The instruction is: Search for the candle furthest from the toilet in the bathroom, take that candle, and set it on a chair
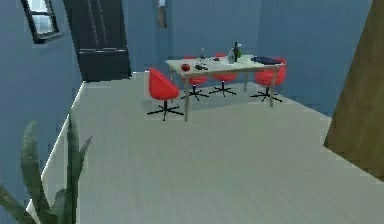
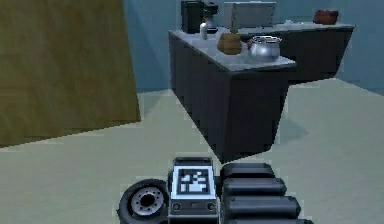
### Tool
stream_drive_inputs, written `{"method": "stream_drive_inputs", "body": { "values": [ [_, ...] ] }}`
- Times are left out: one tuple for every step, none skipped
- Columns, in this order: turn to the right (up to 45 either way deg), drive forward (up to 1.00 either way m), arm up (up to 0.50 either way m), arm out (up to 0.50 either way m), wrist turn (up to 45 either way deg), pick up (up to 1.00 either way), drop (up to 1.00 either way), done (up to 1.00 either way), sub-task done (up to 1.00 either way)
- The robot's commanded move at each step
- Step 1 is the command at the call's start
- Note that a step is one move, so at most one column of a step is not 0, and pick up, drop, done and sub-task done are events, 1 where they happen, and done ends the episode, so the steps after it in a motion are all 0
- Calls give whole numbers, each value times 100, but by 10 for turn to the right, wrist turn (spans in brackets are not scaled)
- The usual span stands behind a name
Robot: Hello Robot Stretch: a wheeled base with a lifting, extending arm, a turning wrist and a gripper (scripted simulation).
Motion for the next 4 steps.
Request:
{"method": "stream_drive_inputs", "body": {
  "values": [
    [60,0,0,0,0,0,0,0,0],
    [0,65,0,0,0,0,0,0,0],
    [-210,0,0,0,0,0,0,0,0],
    [0,70,0,0,0,0,0,0,0]
  ]
}}
